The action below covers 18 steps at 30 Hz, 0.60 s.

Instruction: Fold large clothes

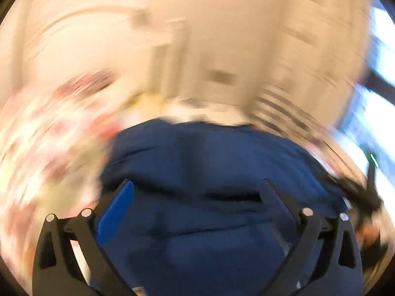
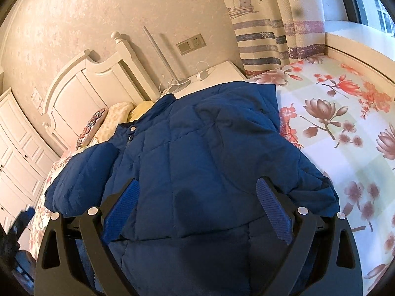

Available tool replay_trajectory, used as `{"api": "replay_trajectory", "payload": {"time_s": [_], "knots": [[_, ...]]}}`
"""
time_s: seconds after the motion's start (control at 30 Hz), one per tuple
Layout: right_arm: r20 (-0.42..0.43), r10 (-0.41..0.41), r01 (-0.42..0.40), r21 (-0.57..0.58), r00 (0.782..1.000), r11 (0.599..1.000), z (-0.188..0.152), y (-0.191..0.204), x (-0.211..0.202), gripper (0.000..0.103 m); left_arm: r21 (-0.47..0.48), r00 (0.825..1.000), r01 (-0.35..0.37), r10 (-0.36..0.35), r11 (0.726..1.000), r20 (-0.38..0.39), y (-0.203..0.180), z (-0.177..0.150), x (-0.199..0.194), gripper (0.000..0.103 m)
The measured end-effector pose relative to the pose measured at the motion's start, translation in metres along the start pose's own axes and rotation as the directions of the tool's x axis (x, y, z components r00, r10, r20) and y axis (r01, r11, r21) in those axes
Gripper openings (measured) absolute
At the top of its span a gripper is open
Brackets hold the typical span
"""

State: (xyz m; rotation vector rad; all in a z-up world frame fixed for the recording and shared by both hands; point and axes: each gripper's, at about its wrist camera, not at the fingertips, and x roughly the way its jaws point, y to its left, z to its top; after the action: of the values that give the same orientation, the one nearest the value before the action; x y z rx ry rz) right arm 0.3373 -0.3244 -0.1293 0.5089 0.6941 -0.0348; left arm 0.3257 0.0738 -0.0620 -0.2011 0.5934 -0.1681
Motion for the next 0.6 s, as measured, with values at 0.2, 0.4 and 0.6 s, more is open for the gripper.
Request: {"api": "replay_trajectory", "payload": {"time_s": [0.2,0.4,0.6], "knots": [[-0.008,-0.014,0.014,-0.018,1.000,1.000,-0.001,0.003,0.002,0.092,-0.118,0.983,-0.085,0.063,0.989,-0.175,0.048,-0.002,0.028,0.082],[-0.007,-0.022,0.022,-0.052,1.000,0.998,-0.001,0.009,0.002,0.093,-0.043,0.950,-0.196,0.178,0.980,-0.258,0.050,-0.013,0.067,0.077],[0.025,-0.004,0.012,-0.307,1.000,0.952,-0.011,0.080,-0.012,0.092,-0.012,0.957,-0.174,0.166,0.985,-0.239,0.053,-0.022,0.062,0.079]]}}
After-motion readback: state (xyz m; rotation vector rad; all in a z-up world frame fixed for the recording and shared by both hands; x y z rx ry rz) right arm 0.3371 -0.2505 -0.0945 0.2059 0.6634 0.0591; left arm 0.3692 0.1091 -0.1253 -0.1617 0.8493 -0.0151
